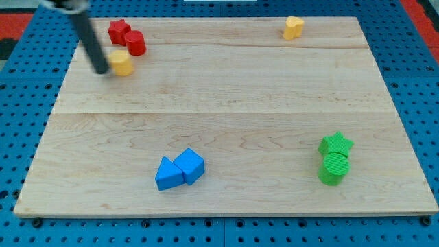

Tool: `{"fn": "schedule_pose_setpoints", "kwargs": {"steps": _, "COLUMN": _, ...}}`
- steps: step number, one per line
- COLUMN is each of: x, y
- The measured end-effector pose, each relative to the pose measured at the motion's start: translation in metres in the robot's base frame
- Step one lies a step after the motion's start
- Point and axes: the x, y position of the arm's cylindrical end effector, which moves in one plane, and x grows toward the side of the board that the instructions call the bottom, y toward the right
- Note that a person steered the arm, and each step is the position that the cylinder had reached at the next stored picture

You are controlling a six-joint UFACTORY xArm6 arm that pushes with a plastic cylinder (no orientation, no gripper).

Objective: Move the yellow hexagon to the yellow heart

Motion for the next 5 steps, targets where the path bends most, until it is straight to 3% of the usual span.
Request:
{"fn": "schedule_pose_setpoints", "kwargs": {"steps": 1, "x": 0.001, "y": 0.078}}
{"fn": "schedule_pose_setpoints", "kwargs": {"steps": 2, "x": 0.011, "y": -0.045}}
{"fn": "schedule_pose_setpoints", "kwargs": {"steps": 4, "x": -0.05, "y": 0.136}}
{"fn": "schedule_pose_setpoints", "kwargs": {"steps": 5, "x": -0.051, "y": 0.062}}
